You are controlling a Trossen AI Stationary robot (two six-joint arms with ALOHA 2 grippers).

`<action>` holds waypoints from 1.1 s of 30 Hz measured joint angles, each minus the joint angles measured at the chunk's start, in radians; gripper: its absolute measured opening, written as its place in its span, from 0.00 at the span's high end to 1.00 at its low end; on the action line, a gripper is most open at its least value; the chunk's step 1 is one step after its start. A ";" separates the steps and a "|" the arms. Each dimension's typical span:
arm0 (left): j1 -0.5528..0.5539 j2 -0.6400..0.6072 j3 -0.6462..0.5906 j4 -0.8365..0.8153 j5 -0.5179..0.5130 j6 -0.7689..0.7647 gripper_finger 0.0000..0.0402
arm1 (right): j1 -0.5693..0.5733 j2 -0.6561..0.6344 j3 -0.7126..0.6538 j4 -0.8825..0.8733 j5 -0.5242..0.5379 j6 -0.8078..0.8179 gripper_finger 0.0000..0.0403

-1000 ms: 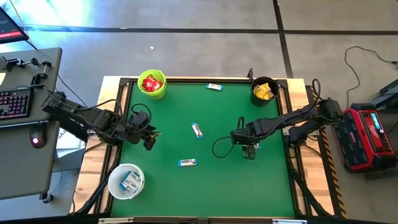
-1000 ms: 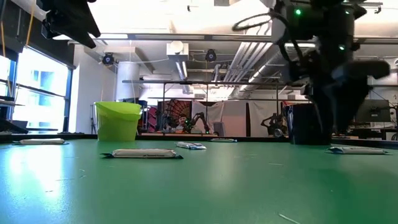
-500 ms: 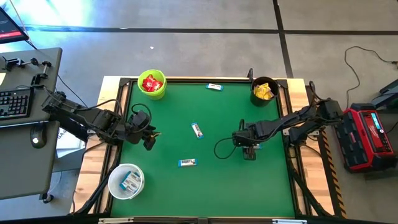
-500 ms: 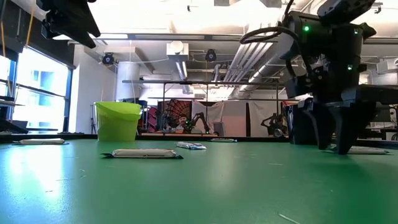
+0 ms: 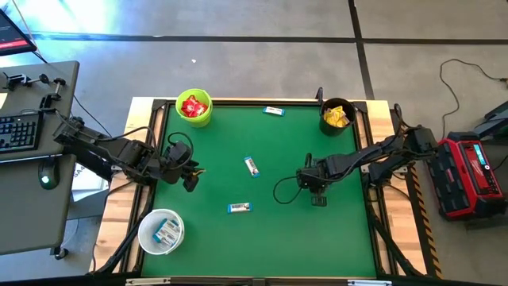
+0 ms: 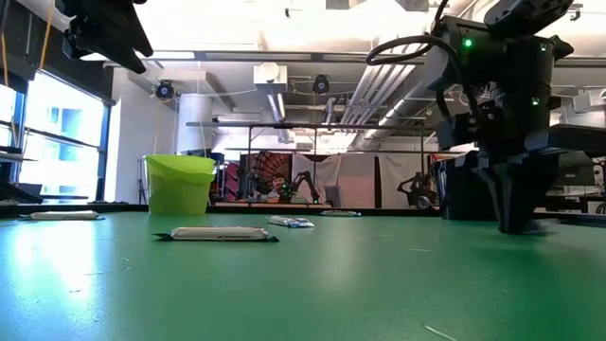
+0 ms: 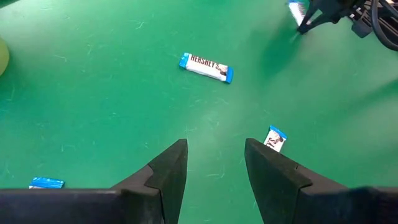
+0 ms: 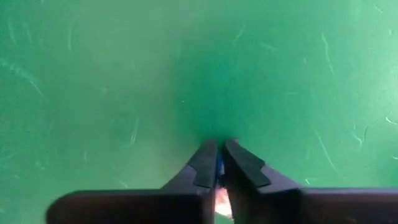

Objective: Sort candy by brand, put in halloween buckets
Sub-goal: Put the white chocolate into the white bucket

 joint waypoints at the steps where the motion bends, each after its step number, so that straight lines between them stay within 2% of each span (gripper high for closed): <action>1: 0.000 0.000 0.000 0.000 0.000 0.000 0.62 | 0.000 0.000 0.000 0.002 0.000 0.000 0.98; 10: 0.000 0.000 0.000 0.000 0.000 0.001 0.62 | 0.000 0.003 0.023 0.000 0.002 0.046 1.00; 21: 0.000 0.000 0.000 0.000 0.000 0.002 0.62 | 0.020 0.002 0.157 -0.006 -0.002 0.115 1.00; 27: 0.000 0.004 0.000 0.002 0.006 0.008 0.62 | 0.058 0.002 0.273 -0.004 0.000 0.157 1.00; 33: 0.000 0.038 0.000 0.143 0.085 0.188 0.62 | 0.069 0.002 0.404 -0.003 0.031 0.175 1.00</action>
